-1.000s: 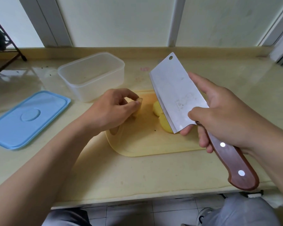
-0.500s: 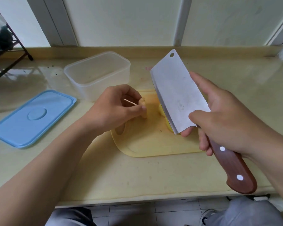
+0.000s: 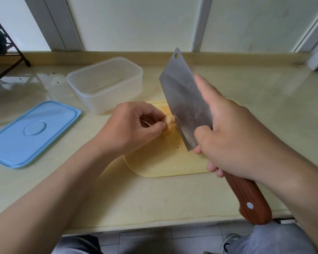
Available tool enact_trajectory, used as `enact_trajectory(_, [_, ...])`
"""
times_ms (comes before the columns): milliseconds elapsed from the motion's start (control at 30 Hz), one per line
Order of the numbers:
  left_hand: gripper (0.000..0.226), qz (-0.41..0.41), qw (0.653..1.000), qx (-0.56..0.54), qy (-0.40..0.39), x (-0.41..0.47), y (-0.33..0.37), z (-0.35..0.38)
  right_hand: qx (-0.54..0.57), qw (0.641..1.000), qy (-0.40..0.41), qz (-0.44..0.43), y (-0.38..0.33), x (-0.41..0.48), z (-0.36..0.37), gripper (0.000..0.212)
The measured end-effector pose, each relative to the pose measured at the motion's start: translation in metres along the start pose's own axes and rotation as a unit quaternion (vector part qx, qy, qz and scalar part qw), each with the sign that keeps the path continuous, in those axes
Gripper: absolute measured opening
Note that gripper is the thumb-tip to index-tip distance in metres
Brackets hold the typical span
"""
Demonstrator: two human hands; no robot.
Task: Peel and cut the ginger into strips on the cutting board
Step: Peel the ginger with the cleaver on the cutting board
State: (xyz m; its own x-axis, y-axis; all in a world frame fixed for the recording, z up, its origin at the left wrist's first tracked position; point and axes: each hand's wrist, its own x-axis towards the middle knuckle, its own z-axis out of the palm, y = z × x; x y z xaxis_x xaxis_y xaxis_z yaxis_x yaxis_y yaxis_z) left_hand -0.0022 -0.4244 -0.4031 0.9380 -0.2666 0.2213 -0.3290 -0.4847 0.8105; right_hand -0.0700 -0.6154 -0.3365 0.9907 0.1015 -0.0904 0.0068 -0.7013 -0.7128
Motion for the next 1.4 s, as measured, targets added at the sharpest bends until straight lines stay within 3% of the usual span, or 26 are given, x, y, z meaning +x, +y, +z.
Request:
enact_trajectory(300, [0.010,0.020,1.000,0.018,0.003,-0.001,-0.002,0.000,0.018,0.999,0.032,-0.001,0.004,-0.002,-0.007,0.096])
enact_trajectory(1000, [0.021,0.143,0.989,0.038,-0.008,-0.005,-0.006,0.009,0.057,0.998,-0.007,0.026,0.013,-0.001,-0.010,0.099])
enact_trajectory(1400, [0.015,0.208,0.969,0.134,0.008,-0.004,-0.011,0.013,0.053,0.997,-0.013,0.046,0.016,-0.009,-0.013,0.100])
